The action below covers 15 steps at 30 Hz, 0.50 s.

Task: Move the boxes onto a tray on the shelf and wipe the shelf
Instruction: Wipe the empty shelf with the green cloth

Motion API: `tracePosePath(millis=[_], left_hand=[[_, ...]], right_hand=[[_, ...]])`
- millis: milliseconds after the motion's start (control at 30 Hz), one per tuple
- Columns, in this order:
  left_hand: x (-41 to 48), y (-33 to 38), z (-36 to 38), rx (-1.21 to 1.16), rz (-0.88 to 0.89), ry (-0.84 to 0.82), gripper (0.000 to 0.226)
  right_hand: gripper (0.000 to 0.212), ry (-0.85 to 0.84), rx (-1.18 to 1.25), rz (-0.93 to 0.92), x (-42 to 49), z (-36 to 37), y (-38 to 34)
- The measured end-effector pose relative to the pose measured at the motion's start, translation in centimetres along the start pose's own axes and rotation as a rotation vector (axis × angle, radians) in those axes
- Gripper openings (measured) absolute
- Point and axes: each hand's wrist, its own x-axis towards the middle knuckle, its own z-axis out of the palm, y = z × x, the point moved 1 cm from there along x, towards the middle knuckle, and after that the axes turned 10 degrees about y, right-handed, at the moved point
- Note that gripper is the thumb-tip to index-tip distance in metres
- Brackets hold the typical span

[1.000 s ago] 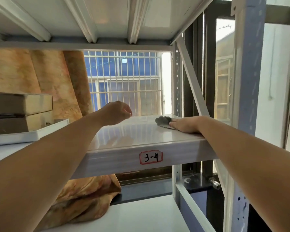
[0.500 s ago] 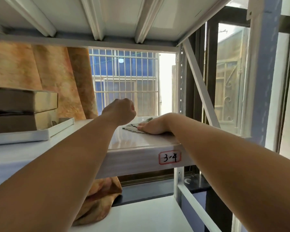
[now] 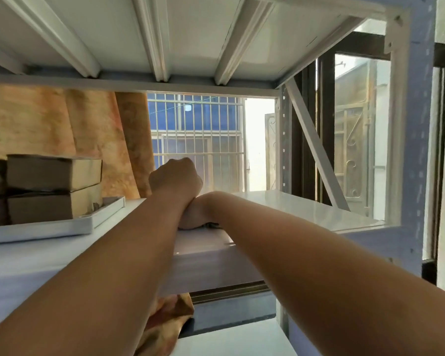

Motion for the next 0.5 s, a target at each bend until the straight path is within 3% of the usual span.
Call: tracePosePath(millis=[67,167,300,500], left_hand=[[0.7,-0.2,-0.1,0.008,0.043,-0.008,0.015],[2.4,-1.6,-0.1,-0.048,0.117,-0.056,0.018],[3.6,-3.8,0.3,-0.109,0.198,-0.253,0.021],[3.7,-6.1,1.1,-0.161,0.118,-0.251,0.025]], right_hand=[[0.044,0.002,0.070,-0.049,0.4,0.7,-0.2],[0.055,-0.119,-0.028,-0.215,2.1,1.7,-0.1],[0.054,-0.159,-0.031,-0.172,3.3,1.6,0.2],[0.054,-0.136,-0.014,-0.136,5.8,1.6,0.5]])
